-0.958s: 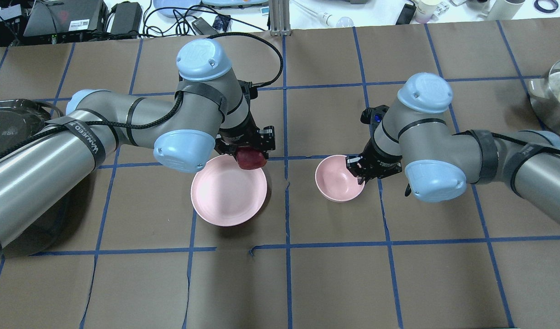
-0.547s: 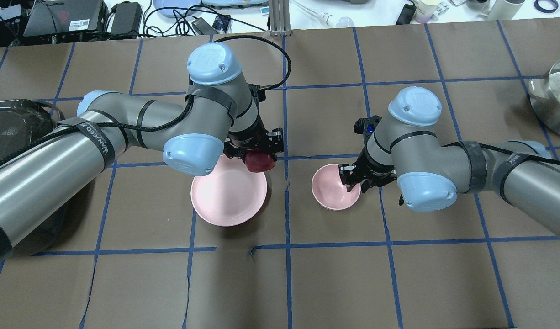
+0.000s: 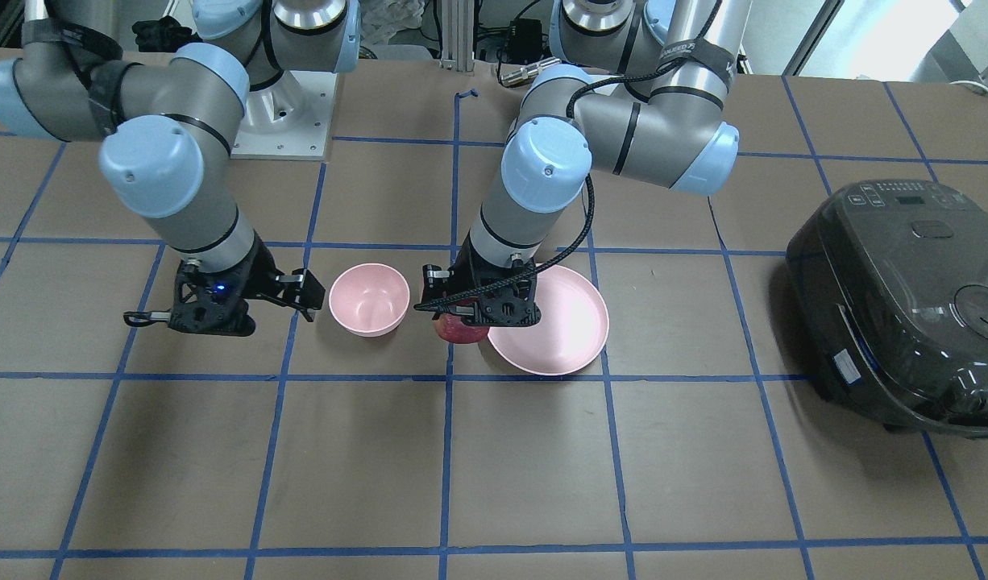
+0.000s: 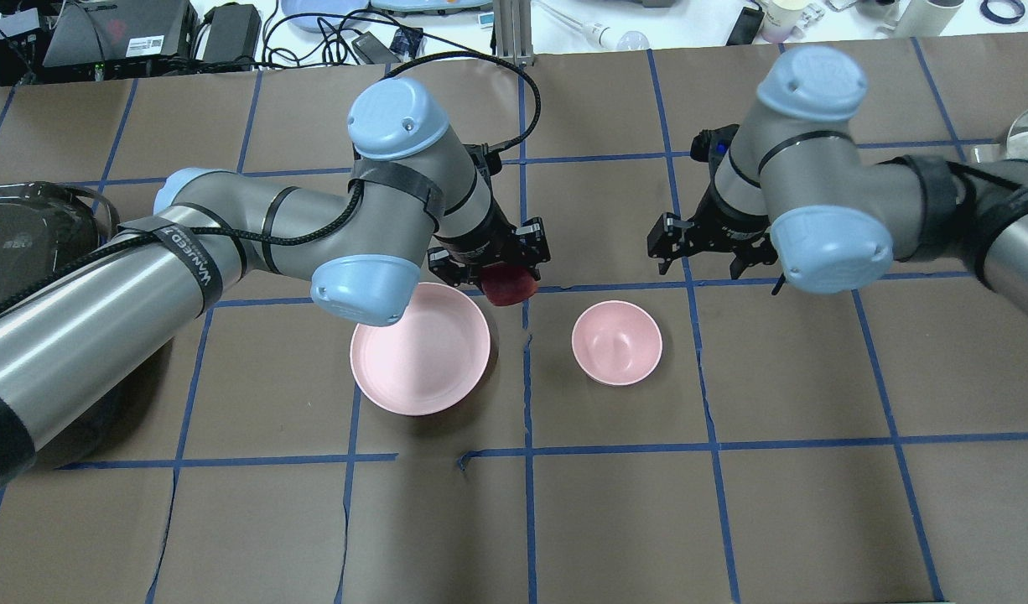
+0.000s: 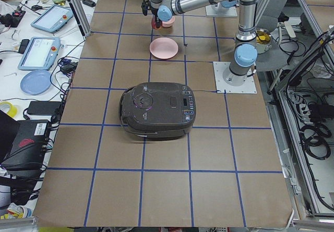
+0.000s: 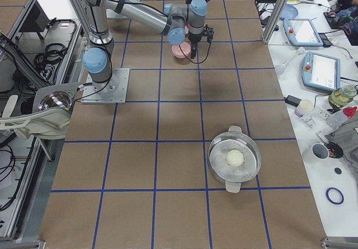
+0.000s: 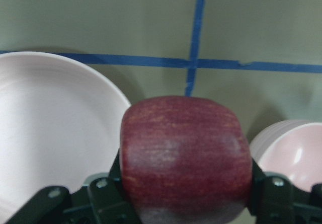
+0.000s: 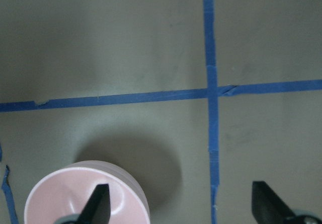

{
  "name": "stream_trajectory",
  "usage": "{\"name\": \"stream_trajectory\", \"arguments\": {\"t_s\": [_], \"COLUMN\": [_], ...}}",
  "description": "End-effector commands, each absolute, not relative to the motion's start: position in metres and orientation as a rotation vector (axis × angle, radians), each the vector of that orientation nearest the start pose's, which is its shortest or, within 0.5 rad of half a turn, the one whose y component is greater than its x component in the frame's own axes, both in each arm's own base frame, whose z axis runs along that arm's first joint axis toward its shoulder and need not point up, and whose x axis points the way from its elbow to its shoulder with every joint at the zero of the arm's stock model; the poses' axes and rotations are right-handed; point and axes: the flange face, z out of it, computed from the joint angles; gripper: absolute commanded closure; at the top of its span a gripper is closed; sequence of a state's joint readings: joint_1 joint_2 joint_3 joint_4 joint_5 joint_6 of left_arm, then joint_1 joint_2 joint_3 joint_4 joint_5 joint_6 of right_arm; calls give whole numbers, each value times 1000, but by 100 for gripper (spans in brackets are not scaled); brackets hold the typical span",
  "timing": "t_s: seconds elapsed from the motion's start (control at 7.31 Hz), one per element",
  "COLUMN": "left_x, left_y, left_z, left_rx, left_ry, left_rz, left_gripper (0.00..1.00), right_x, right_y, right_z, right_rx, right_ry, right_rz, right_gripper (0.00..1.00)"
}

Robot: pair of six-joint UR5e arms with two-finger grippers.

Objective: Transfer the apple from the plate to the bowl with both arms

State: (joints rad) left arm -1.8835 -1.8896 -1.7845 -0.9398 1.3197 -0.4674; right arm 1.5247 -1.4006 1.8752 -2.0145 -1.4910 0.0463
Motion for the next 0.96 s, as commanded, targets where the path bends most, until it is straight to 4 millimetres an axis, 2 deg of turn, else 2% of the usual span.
{"name": "stream_trajectory", "arguments": {"t_s": [0.0,0.14,0.27,0.55,0.68,0.82], "left_x": [-378,-390,-394,-425,-433,-438], "left_y": [-477,-468,-468,-464,-461,-459], "left_z": [265,259,269,280,282,273], "left_rx": [-249,-296,-301,-454,-445,-432], "left_ry": [3370,3332,3306,3314,3321,3318], "left_rz": [-12,-18,-79,-113,-118,-99], "left_gripper": [85,85,85,86,86,86], "right_x": [42,25,28,50,65,81], "right_y": [-531,-530,-529,-534,-531,-532], "right_z": [339,354,387,493,533,550], "right_rx": [115,104,99,58,63,28], "right_ry": [3088,3134,3138,3144,3144,3128], "right_rz": [15,-4,2,-21,-45,-110], "right_gripper": [0,0,0,1,2,0]}}
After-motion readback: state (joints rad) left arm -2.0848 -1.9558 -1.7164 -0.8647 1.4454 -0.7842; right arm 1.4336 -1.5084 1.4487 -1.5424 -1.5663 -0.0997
